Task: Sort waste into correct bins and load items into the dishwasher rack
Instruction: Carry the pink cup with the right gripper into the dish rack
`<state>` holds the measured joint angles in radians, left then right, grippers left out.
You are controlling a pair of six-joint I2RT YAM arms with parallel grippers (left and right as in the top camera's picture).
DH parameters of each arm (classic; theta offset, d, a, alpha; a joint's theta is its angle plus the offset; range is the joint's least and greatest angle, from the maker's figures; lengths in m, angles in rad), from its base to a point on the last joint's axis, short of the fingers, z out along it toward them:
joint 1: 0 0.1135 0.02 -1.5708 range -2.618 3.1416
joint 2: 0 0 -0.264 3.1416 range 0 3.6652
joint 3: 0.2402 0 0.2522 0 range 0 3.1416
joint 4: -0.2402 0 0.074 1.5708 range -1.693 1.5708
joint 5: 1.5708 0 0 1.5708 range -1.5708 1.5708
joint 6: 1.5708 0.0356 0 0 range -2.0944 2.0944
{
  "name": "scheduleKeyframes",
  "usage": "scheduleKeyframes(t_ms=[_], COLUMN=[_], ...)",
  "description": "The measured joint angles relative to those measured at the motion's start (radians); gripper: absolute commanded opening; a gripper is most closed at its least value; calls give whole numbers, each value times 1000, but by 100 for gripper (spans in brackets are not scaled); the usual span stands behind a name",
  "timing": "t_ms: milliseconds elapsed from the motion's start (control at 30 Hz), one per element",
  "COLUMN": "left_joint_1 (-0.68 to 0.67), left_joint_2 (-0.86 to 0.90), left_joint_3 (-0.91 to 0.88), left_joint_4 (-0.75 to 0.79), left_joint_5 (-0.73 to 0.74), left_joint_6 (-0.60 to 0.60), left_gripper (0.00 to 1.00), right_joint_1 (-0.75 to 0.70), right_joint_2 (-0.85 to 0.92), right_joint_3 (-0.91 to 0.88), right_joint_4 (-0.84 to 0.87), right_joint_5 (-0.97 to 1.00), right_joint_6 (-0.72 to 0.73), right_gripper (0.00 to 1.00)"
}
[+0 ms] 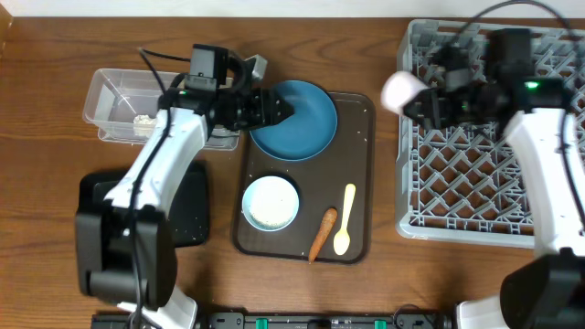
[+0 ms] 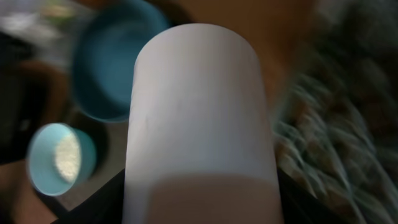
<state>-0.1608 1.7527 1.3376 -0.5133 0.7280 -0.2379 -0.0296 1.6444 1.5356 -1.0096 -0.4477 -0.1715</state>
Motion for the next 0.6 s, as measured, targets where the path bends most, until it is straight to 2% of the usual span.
scheduleKeyframes(t_ms=[100, 300, 600], left_joint_1=[4, 4, 3], left_joint_2=[-79, -238, -247], left_joint_3=[-1, -1, -1], left_joint_4=[-54, -71, -90], left_joint_5=[-113, -276, -361], left_joint_6=[62, 122, 139], left_gripper=[57, 58, 58], right_joint_1=[-70, -189, -340], right_joint_2=[-19, -50, -40], right_joint_3=[77, 139, 139], right_joint_4=[-104, -230, -434], right_joint_5=[116, 263, 525], right_joint_6=[73, 212, 331], right_gripper=[8, 8, 7])
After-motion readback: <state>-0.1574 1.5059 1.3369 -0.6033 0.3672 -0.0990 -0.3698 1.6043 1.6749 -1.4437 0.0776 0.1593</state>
